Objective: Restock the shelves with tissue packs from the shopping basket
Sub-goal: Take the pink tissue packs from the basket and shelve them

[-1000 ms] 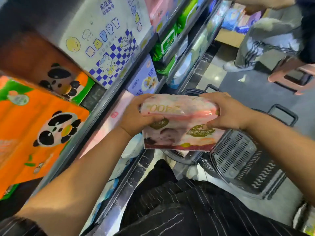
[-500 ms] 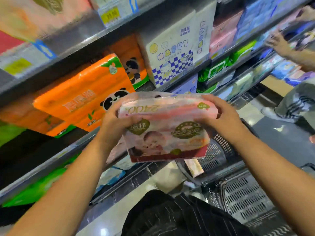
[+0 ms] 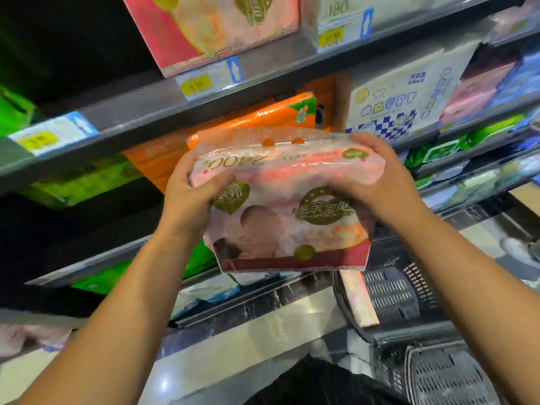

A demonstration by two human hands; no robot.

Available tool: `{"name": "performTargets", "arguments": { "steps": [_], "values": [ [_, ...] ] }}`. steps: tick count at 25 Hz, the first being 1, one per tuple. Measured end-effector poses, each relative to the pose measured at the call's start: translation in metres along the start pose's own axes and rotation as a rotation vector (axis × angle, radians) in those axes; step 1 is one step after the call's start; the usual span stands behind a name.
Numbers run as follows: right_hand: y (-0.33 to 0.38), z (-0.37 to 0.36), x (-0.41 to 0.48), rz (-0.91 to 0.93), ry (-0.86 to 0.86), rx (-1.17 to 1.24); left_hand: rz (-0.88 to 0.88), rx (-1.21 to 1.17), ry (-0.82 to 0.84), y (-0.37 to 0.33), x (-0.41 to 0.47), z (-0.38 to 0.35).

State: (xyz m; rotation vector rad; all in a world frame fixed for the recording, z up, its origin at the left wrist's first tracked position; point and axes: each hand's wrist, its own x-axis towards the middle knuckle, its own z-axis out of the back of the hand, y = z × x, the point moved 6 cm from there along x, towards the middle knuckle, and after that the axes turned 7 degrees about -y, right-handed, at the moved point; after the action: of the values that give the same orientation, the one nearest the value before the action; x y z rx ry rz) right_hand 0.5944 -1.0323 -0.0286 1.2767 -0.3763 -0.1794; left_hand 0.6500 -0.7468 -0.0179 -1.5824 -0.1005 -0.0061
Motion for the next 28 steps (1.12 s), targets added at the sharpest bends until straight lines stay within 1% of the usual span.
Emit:
{"name": "performTargets", "arguments": {
  "steps": [2,6,9,14,20,24,28],
  "values": [
    [0.024,-0.015,0.000,0.043,-0.005,0.014,-0.045,-0.028,-0.059,-0.019,0.002,0.018],
    [0.073,-0.034,0.001,0.123,-0.021,0.030,-0.166,-0.037,-0.075,-0.059,0.004,0.051],
    [0.109,-0.043,0.003,0.184,-0.028,0.062,-0.258,-0.021,-0.064,-0.090,0.005,0.070],
    [0.159,-0.050,0.011,0.285,-0.061,0.039,-0.422,-0.044,-0.032,-0.139,0.005,0.085],
    [0.206,-0.033,0.037,0.442,-0.060,0.026,-0.564,-0.089,-0.046,-0.187,0.007,0.075],
    [0.233,-0.021,0.062,0.531,-0.017,0.048,-0.698,-0.070,-0.069,-0.220,0.014,0.062],
    [0.256,-0.006,0.086,0.637,-0.026,0.036,-0.853,0.002,-0.140,-0.247,0.021,0.048]
  ]
}}
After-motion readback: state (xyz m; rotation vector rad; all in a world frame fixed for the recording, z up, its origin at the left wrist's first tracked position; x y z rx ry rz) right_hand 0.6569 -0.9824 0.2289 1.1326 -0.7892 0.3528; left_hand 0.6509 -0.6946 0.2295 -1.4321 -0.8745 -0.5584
